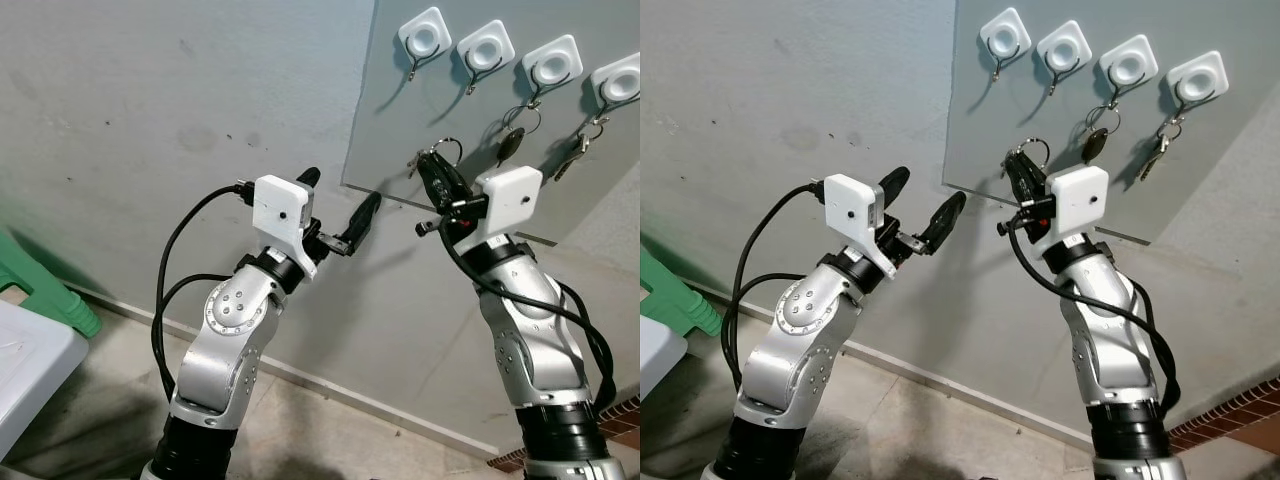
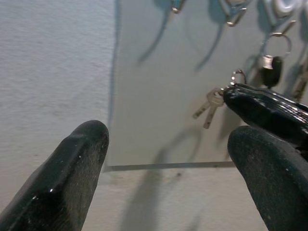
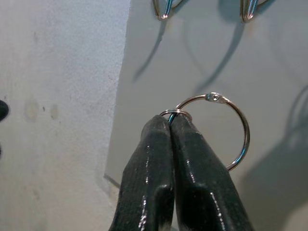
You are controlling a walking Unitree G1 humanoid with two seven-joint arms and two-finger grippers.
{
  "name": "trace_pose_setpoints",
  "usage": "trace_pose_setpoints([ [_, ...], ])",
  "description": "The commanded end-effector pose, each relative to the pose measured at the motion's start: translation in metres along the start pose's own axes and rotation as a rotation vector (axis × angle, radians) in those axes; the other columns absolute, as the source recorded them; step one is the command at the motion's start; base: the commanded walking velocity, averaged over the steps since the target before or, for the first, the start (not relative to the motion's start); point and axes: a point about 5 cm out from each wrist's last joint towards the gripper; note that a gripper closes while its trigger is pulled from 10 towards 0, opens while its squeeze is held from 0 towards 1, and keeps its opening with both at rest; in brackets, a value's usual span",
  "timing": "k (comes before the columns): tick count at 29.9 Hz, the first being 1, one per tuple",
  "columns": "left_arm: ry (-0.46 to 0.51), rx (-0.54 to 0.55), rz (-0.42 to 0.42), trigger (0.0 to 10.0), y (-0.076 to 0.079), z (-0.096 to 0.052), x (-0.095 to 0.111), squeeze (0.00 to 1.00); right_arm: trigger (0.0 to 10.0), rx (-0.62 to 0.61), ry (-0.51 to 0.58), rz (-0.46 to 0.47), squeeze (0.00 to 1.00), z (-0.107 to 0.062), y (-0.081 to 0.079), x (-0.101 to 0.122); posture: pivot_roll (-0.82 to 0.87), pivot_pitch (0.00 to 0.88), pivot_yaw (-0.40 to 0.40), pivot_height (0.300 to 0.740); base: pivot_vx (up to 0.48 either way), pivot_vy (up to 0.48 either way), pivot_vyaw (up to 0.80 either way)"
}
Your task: Hang keys on a hook
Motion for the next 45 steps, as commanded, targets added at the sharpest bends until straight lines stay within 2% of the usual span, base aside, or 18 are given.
trace_pose_setpoints([
  [1,0.020,-0.046,0.016,10.0,0.007,0.003,0.008,0.00,10.0,-0.011,0.046,-0.010,0.00,-0.001,0.002,0.010,-0.04,0.122,-0.061,0.740,0.000,0.000,0.00],
  [9,0.031,-0.087,0.020,10.0,0.012,0.005,0.014,0.00,10.0,-0.005,0.089,-0.021,0.00,0.005,0.002,0.020,-0.03,0.121,-0.059,0.740,0.000,0.000,0.00],
  [22,0.028,-0.114,0.024,10.0,0.016,0.005,0.019,0.00,10.0,0.013,0.189,-0.057,0.00,0.025,0.007,0.050,-0.03,0.133,-0.066,0.740,0.000,0.000,0.00],
  [36,0.031,-0.103,0.012,10.0,0.016,0.004,0.021,0.00,10.0,0.016,0.186,-0.048,0.00,0.029,0.010,0.053,-0.03,0.144,-0.067,0.740,0.000,0.000,0.00],
  [45,0.033,-0.099,0.005,10.0,0.016,0.004,0.023,0.00,10.0,0.001,0.139,0.005,0.00,0.034,0.023,0.048,-0.02,0.149,-0.071,0.740,0.000,0.000,0.00],
])
Point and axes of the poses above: a point about 5 cm out from each wrist's last joint towards the gripper, its own z axis pointing out of the wrist towards the gripper, its own x axis along the axis of the wrist's last joint, y = z × x
